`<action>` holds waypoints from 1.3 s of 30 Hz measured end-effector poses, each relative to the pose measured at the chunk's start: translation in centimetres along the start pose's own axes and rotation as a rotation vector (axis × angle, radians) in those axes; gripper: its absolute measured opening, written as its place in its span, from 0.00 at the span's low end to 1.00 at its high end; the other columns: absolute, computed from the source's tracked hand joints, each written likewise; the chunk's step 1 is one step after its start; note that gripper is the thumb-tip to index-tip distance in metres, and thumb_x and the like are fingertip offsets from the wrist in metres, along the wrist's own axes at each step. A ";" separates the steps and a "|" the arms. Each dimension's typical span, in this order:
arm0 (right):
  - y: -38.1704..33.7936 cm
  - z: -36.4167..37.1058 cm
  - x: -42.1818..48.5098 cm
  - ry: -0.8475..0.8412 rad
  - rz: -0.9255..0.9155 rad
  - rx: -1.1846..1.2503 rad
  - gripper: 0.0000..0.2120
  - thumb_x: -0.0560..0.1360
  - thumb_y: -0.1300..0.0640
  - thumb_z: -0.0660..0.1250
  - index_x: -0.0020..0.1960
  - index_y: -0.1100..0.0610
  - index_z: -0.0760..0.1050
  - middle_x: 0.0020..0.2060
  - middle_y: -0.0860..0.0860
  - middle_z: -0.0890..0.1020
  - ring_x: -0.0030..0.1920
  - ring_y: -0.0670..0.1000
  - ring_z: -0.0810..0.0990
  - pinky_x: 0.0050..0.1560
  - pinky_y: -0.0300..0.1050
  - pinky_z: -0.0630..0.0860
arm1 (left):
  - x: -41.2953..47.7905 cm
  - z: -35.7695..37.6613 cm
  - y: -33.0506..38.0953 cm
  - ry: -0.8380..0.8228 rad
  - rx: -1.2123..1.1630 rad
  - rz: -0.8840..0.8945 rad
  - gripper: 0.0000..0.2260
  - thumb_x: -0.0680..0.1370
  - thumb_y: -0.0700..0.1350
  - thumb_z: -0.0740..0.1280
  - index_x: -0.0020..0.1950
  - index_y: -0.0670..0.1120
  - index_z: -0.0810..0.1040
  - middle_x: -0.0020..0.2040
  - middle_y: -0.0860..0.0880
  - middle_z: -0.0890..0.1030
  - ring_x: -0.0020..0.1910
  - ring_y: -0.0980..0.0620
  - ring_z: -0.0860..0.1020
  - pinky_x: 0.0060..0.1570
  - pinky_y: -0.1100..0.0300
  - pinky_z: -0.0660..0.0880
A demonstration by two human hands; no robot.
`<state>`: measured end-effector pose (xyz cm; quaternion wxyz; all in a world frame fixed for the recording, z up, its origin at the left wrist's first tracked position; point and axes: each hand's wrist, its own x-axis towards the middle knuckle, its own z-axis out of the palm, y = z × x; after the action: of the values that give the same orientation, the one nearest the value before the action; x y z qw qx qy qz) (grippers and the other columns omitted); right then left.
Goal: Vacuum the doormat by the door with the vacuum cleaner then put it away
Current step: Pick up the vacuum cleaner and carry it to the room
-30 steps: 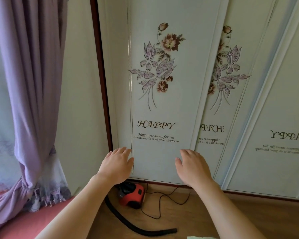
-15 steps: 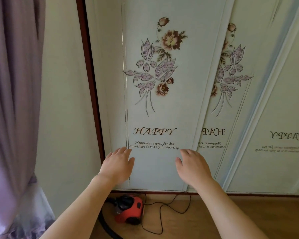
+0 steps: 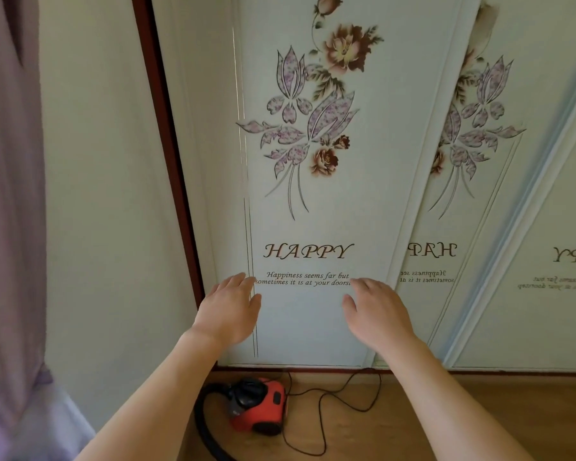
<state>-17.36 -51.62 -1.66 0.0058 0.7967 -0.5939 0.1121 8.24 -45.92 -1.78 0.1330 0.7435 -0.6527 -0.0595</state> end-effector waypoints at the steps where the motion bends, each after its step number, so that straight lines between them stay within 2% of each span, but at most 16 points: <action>1: 0.4 0.3 0.9 -0.001 -0.009 0.010 0.23 0.84 0.48 0.51 0.75 0.58 0.67 0.71 0.52 0.74 0.71 0.54 0.70 0.73 0.49 0.64 | 0.6 0.2 0.3 0.000 0.001 -0.011 0.23 0.87 0.52 0.53 0.82 0.48 0.61 0.82 0.49 0.63 0.81 0.46 0.59 0.78 0.51 0.57; 3: 1.2 1.0 2.9 0.004 -0.032 0.024 0.24 0.84 0.48 0.52 0.75 0.58 0.67 0.71 0.52 0.74 0.71 0.54 0.70 0.74 0.49 0.63 | 1.9 0.6 1.0 -0.003 0.008 -0.032 0.23 0.87 0.52 0.53 0.82 0.48 0.61 0.81 0.49 0.63 0.80 0.46 0.60 0.77 0.52 0.58; 7: 3.1 2.2 7.1 0.007 -0.089 0.033 0.21 0.83 0.49 0.53 0.70 0.59 0.72 0.66 0.52 0.78 0.68 0.55 0.73 0.69 0.49 0.67 | 4.6 1.5 2.4 0.015 0.024 -0.082 0.22 0.87 0.51 0.53 0.81 0.47 0.62 0.79 0.48 0.66 0.79 0.46 0.63 0.76 0.53 0.60; 16: 7.7 2.7 16.3 -0.012 -0.257 0.056 0.19 0.83 0.50 0.54 0.66 0.59 0.74 0.61 0.53 0.79 0.63 0.56 0.75 0.64 0.49 0.69 | 11.2 2.6 6.7 0.050 0.004 -0.236 0.23 0.87 0.52 0.51 0.82 0.48 0.59 0.82 0.49 0.61 0.82 0.47 0.58 0.79 0.51 0.55; 19: 8.1 3.0 18.8 -0.012 -0.302 0.053 0.20 0.83 0.50 0.54 0.68 0.59 0.73 0.63 0.53 0.79 0.65 0.56 0.75 0.66 0.49 0.69 | 12.7 2.6 7.1 0.076 0.007 -0.264 0.23 0.87 0.51 0.52 0.82 0.47 0.60 0.82 0.48 0.62 0.81 0.48 0.59 0.79 0.52 0.55; 26: 5.3 4.2 23.6 -0.033 -0.407 0.068 0.20 0.83 0.49 0.54 0.69 0.58 0.73 0.64 0.51 0.78 0.66 0.55 0.74 0.66 0.49 0.68 | 14.8 2.8 4.2 0.096 0.005 -0.376 0.23 0.87 0.52 0.52 0.81 0.47 0.62 0.81 0.48 0.64 0.80 0.48 0.61 0.78 0.52 0.57; 31: 2.0 6.1 26.7 -0.069 -0.485 0.038 0.21 0.84 0.49 0.53 0.70 0.58 0.71 0.65 0.52 0.78 0.67 0.55 0.73 0.68 0.49 0.68 | 17.3 3.1 1.3 0.092 0.001 -0.414 0.21 0.87 0.50 0.52 0.79 0.45 0.65 0.76 0.46 0.69 0.76 0.47 0.66 0.76 0.54 0.61; 36: -1.2 8.4 31.2 -0.086 -0.515 0.012 0.18 0.83 0.50 0.53 0.63 0.58 0.74 0.59 0.51 0.80 0.61 0.55 0.76 0.61 0.48 0.70 | 21.2 3.5 -2.8 0.145 -0.007 -0.436 0.20 0.87 0.50 0.53 0.77 0.44 0.68 0.75 0.46 0.71 0.75 0.47 0.67 0.75 0.53 0.61; 39: -3.4 9.4 33.6 -0.077 -0.540 0.015 0.18 0.84 0.50 0.53 0.65 0.58 0.74 0.60 0.51 0.79 0.61 0.54 0.76 0.62 0.48 0.70 | 23.0 3.4 -5.5 0.162 0.002 -0.460 0.20 0.87 0.50 0.53 0.76 0.44 0.69 0.75 0.47 0.71 0.75 0.47 0.67 0.74 0.53 0.62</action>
<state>-3.47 -83.66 -4.20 0.0072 0.9298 -0.3590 0.0804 15.84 -68.40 -4.57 0.1671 0.8749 -0.4536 -0.0279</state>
